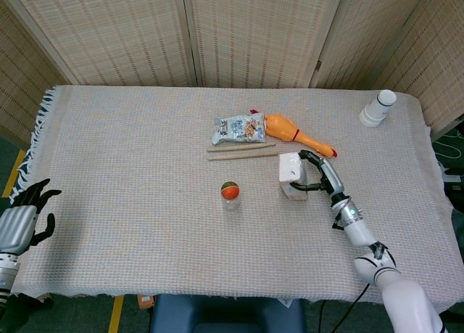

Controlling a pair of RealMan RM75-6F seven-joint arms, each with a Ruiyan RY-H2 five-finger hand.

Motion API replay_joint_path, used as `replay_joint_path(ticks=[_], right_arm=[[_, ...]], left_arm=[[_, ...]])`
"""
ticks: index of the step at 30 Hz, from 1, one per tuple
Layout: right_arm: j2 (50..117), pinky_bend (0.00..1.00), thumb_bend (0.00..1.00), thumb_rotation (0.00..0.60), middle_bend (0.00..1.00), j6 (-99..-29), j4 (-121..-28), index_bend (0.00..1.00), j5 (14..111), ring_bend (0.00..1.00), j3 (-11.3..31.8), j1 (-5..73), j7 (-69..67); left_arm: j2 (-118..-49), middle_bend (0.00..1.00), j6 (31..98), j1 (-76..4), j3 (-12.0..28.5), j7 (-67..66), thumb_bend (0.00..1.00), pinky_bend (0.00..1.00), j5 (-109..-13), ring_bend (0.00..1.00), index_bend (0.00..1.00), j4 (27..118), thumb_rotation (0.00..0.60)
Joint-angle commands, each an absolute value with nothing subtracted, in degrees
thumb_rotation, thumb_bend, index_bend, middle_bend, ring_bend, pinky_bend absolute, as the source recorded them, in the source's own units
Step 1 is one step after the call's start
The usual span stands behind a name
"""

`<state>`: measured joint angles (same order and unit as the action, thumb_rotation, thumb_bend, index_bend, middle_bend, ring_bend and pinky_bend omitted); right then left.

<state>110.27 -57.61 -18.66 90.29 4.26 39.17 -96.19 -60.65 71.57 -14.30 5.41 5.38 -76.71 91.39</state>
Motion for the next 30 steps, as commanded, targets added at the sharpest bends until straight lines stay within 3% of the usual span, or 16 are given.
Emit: replay_joint_path(ticks=[1, 11, 21, 30], right_arm=[[110.86, 0.0, 0.22, 0.6, 0.44, -58.62, -17.68, 0.43, 90.78, 0.26, 3.5, 39.06, -96.54], [107.06, 0.0, 0.23, 0.6, 0.44, -61.77, -20.91, 0.43, 90.32, 0.27, 2.77, 36.84, -91.36], [102.48, 0.0, 0.23, 0.6, 0.44, -59.29, -27.92, 0.41, 88.76, 0.27, 2.22, 34.86, -85.23], [99.83, 0.0, 0.23, 0.6, 0.41, -58.79, -31.77, 0.27, 89.21, 0.18, 1.36, 34.96, -83.97]], left_arm=[[-60.7, 0.0, 71.69, -14.28, 5.49, 5.34, 0.63, 0.1, -76.66, 0.0, 0.21, 91.34, 0.6], [-60.45, 0.0, 73.08, -13.83, 5.56, 5.07, 0.63, 0.1, -77.36, 0.0, 0.21, 92.01, 0.6], [-60.21, 0.0, 73.18, -13.74, 5.58, 4.43, 0.63, 0.1, -77.18, 0.0, 0.21, 92.57, 0.6], [-60.33, 0.0, 73.23, -13.8, 5.61, 3.64, 0.63, 0.1, -77.12, 0.0, 0.21, 92.8, 0.6]])
